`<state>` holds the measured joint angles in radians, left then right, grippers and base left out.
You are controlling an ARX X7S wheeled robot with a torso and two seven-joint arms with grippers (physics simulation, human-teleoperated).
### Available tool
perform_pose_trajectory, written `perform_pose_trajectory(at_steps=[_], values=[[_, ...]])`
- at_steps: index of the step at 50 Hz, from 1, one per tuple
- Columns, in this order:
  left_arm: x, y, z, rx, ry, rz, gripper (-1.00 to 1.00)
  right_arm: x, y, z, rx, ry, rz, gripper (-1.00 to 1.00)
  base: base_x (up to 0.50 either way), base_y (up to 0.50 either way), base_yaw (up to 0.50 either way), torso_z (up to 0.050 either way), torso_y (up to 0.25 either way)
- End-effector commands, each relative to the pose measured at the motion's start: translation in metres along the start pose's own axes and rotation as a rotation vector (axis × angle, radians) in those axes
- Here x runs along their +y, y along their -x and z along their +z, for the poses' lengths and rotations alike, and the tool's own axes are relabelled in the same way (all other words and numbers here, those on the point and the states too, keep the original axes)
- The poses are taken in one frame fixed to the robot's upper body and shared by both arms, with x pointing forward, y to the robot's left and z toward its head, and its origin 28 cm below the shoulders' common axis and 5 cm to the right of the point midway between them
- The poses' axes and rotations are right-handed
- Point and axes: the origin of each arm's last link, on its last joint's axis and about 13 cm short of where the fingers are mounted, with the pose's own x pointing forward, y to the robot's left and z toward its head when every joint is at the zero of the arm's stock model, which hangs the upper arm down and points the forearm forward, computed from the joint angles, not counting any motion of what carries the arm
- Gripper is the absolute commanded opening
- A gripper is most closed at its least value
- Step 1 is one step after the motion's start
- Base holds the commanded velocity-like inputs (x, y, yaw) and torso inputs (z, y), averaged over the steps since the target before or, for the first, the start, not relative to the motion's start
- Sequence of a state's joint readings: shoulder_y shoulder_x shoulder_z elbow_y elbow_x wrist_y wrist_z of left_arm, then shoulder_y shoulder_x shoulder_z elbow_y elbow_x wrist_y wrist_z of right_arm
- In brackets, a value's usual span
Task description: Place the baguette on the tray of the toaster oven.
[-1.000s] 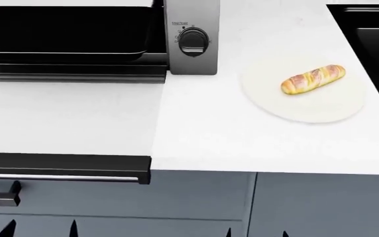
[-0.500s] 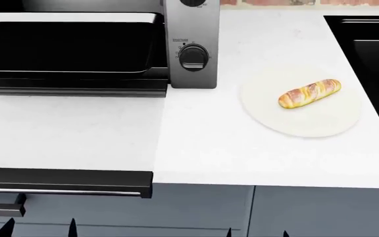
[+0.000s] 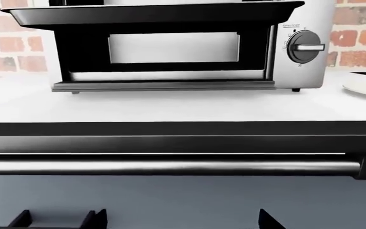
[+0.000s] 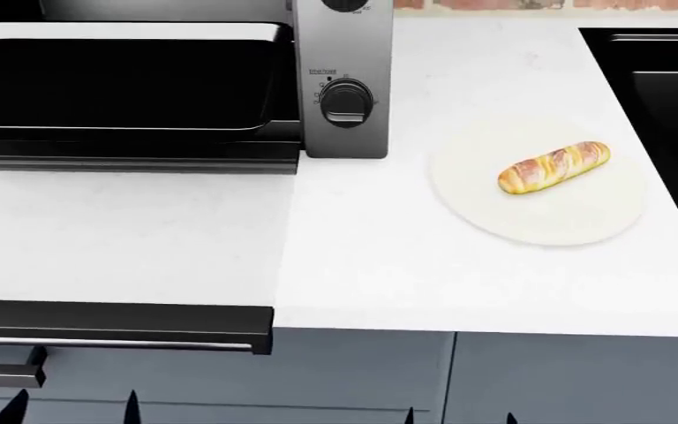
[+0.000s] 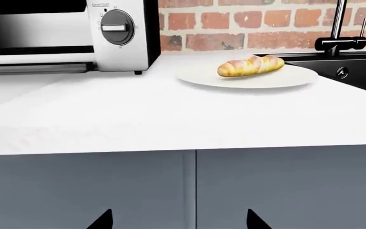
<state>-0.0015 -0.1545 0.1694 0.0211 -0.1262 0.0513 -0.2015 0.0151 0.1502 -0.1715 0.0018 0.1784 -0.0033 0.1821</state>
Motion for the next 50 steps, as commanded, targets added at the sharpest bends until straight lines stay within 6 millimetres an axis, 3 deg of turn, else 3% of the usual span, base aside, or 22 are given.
perform_pose_trajectory(at_steps=[1, 6, 12, 20, 37, 46, 50], values=[[-0.002, 0.002, 0.0, -0.005, -0.011, -0.033, 1.0, 0.0, 0.0, 0.002, -0.009, 0.001, 0.009, 1.0, 0.0, 0.0, 0.0, 0.0, 0.0], [-0.001, -0.001, 0.006, 0.035, 0.025, -0.072, 1.0, 0.002, 0.0, 0.008, 0.006, 0.005, 0.056, 1.0, 0.0, 0.0, 0.0, 0.0, 0.0], [0.008, -0.003, 0.052, 0.019, 0.001, -0.088, 1.0, -0.008, 0.0, 0.051, -0.009, -0.109, 0.005, 1.0, 0.0, 0.0, 0.0, 0.0, 0.0], [0.018, 0.003, 0.1, 0.012, -0.01, -0.135, 1.0, -0.018, 0.003, 0.1, -0.036, -0.002, -0.02, 1.0, 0.0, 0.0, 0.0, 0.0, 0.0], [0.057, 0.004, 0.166, -0.033, -0.026, -0.071, 1.0, -0.053, 0.019, 0.165, -0.12, 0.068, -0.106, 1.0, 0.0, 0.0, 0.0, 0.0, 0.0], [0.069, 0.012, 0.197, -0.044, -0.038, -0.071, 1.0, -0.058, 0.025, 0.171, -0.091, 0.108, -0.127, 1.0, 0.0, 0.0, 0.0, 0.0, 0.0], [0.07, 0.011, 0.197, -0.043, -0.038, -0.058, 1.0, -0.061, 0.03, 0.172, -0.089, 0.098, -0.139, 1.0, 0.0, 0.0, 0.0, 0.0, 0.0]])
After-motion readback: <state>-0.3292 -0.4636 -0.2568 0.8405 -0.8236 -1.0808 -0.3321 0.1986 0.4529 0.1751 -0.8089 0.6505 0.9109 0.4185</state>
